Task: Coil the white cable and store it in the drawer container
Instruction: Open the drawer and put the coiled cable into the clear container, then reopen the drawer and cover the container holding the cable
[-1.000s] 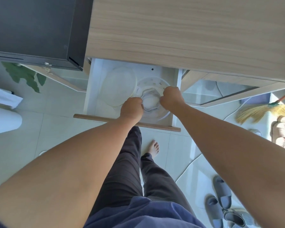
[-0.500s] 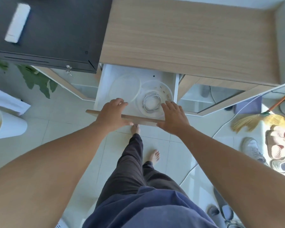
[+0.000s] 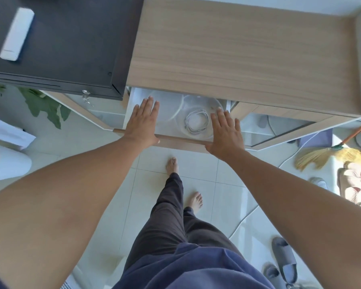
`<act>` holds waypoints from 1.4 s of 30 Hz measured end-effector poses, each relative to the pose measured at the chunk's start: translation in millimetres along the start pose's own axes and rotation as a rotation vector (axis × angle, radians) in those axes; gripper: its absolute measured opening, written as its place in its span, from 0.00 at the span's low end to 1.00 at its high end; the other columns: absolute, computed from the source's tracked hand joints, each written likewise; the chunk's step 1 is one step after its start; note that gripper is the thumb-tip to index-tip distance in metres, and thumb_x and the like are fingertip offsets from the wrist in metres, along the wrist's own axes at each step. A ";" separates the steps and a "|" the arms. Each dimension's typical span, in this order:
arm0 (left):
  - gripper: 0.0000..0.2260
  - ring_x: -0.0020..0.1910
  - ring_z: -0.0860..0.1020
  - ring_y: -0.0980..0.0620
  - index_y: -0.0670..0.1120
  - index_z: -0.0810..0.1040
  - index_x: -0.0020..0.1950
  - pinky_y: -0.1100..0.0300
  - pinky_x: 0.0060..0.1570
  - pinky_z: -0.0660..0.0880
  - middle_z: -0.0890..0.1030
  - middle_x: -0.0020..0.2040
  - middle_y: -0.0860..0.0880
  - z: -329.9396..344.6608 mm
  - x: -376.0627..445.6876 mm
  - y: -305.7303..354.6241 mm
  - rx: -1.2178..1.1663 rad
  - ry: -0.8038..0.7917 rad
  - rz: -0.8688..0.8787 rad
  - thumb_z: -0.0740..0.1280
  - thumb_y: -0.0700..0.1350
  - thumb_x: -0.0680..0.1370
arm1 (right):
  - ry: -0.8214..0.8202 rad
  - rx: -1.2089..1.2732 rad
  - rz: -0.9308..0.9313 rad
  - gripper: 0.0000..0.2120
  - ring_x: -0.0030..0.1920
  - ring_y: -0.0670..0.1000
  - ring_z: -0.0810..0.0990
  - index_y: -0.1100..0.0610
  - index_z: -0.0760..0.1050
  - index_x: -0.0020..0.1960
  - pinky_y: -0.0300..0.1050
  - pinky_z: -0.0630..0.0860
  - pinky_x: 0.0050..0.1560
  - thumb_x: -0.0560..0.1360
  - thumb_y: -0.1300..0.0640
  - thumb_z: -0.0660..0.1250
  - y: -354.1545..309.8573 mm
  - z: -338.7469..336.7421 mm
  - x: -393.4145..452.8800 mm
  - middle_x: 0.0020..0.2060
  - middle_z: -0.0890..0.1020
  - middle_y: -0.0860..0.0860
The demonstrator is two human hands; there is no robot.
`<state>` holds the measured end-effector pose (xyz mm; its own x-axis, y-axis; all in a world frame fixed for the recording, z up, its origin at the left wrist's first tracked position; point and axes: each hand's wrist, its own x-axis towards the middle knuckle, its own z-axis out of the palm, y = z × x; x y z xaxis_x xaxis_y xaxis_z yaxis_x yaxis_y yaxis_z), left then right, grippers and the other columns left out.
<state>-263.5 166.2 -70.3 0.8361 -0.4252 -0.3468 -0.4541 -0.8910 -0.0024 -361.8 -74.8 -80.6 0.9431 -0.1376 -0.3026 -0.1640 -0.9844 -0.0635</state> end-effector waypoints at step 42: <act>0.29 0.72 0.66 0.42 0.43 0.65 0.74 0.46 0.68 0.65 0.68 0.74 0.43 -143.0 131.8 1.0 -0.259 -0.159 0.042 0.47 0.62 0.82 | -0.076 0.090 0.075 0.34 0.78 0.55 0.55 0.56 0.54 0.79 0.62 0.53 0.74 0.80 0.39 0.56 39.5 -145.9 137.7 0.79 0.58 0.52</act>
<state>-109.7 86.4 18.1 0.7503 -0.4503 -0.4840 -0.3765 -0.8928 0.2471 -196.2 -148.6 13.9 0.9031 -0.1981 -0.3811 -0.2616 -0.9574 -0.1223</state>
